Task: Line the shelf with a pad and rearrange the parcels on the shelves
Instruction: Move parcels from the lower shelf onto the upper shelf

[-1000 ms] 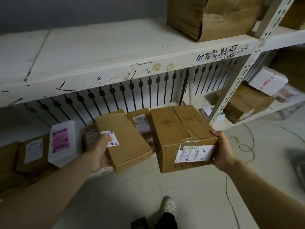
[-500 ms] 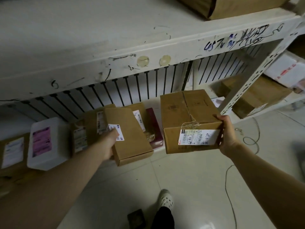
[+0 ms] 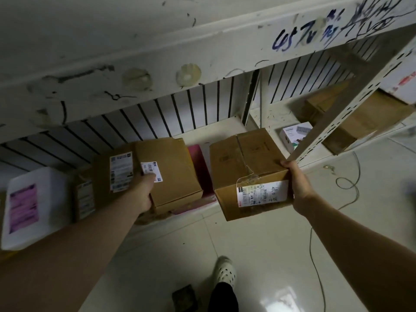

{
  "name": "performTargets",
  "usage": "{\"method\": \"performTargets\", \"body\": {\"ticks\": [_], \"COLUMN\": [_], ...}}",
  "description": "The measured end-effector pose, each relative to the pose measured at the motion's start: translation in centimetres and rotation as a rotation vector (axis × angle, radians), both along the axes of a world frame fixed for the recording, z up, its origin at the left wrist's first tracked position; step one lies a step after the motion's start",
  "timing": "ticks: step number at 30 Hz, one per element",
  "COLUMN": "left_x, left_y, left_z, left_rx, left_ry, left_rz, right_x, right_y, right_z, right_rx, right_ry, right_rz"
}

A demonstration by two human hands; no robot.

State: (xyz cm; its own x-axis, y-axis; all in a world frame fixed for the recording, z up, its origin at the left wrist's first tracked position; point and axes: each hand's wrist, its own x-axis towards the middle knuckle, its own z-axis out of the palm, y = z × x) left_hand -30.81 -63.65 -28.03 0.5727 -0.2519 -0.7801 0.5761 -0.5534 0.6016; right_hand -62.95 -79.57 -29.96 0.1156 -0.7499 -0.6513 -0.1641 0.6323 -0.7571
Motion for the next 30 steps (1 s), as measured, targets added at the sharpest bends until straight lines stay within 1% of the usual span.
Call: {"method": "performTargets", "body": {"ticks": [8,12,15,17,20,23,26,28,30], "left_x": [-0.2,-0.2,0.2,0.1,0.0,-1.0,-2.3,-2.8,-3.0], "left_y": [-2.3,-2.9,-2.9,-2.7,-2.5,-2.2,-1.3,-0.8,-0.5], "left_z": [-3.0,-4.1,-5.4,-5.9,-6.2,-6.0,-5.9,-5.8,-6.0], "left_rx": [0.148,0.215,0.250,0.268,0.245,0.293,0.272,0.275,0.319], "left_ry": [-0.214,-0.269,-0.333,-0.430,-0.579,-0.762,-0.900,-0.947,-0.971], "left_rz": [-0.034,-0.026,-0.074,-0.145,-0.252,-0.453,-0.667,-0.818,-0.956], "right_x": [2.7,4.1,5.3,5.7,5.9,5.9,5.7,6.1,6.8], "right_y": [-2.7,-4.0,-4.8,-5.5,-6.6,-6.9,-6.8,-6.4,-5.8], "right_z": [-4.5,-6.9,-8.0,-8.7,-9.9,-11.5,-13.5,-14.0,-13.9], "right_rx": [0.021,-0.003,-0.012,-0.010,-0.022,-0.029,-0.030,-0.030,-0.046], "right_ry": [0.032,0.025,0.038,0.045,0.093,0.251,0.437,0.519,0.597], "right_rz": [-0.014,0.015,-0.010,-0.042,-0.084,-0.062,0.042,0.090,0.128]}}
